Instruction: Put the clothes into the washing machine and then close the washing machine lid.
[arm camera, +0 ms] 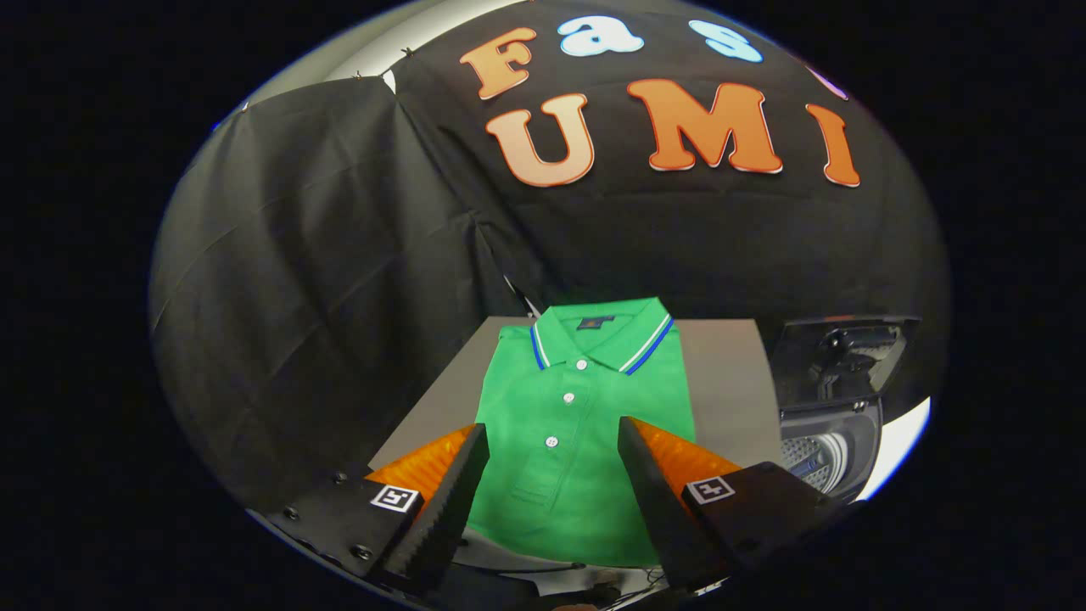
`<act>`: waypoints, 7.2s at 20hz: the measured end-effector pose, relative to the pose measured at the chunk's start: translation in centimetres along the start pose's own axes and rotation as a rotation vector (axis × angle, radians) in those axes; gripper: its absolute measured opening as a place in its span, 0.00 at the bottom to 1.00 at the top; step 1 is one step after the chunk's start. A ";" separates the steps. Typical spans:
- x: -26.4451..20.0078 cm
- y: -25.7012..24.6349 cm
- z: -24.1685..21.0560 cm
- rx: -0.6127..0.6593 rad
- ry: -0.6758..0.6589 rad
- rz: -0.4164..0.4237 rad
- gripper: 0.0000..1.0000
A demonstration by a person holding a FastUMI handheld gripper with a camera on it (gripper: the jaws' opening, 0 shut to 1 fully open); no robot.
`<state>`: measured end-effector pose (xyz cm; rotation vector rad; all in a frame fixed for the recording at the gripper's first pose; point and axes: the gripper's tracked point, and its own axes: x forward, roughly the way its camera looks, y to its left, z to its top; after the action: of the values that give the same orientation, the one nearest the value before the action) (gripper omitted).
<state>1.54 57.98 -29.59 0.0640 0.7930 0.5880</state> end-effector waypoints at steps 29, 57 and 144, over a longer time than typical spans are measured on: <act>3.1 -2.3 -3.3 -0.179 -0.112 0.103 0.18; -15.7 -17.7 6.0 -0.211 -0.477 0.016 0.16; -13.5 -50.7 14.0 -0.025 -0.429 -0.357 0.99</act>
<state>27.71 10.63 -24.50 0.0231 0.3653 0.2302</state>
